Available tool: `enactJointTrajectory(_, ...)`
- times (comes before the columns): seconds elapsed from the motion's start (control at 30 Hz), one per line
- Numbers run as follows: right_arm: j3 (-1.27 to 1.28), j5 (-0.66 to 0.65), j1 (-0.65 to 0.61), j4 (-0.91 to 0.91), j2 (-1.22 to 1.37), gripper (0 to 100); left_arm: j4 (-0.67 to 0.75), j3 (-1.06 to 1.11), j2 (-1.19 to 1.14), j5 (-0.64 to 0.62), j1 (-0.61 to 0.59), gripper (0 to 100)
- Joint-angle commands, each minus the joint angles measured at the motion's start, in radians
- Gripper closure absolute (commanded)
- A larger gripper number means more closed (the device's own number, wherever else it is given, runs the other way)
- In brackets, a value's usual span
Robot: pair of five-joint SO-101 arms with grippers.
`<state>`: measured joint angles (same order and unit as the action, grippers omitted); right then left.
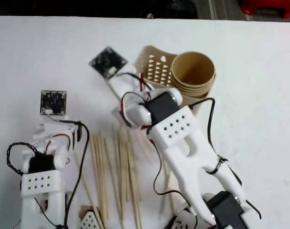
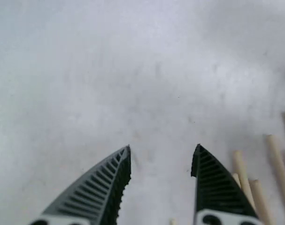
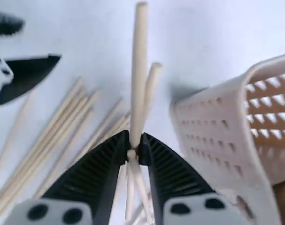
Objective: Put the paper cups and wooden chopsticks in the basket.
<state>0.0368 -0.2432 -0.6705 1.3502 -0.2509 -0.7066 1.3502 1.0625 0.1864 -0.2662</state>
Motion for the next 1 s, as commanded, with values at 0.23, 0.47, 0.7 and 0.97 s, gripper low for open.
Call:
enactJointTrajectory(0.23,-0.364,0.095,0.024,0.008,-0.038,98.0,0.026,-0.003,0.028,0.0,-0.007,79)
enactJointTrajectory(0.47,-0.563,0.118,0.071,0.007,-0.035,98.0,0.026,-0.003,0.028,0.0,-0.007,79)
enactJointTrajectory(0.7,-0.632,0.118,0.162,-0.085,-0.033,98.0,0.026,-0.003,0.028,0.0,-0.007,79)
enactJointTrajectory(0.97,-0.632,0.11,0.268,-0.206,0.038,98.0,0.026,-0.003,0.028,0.0,-0.007,79)
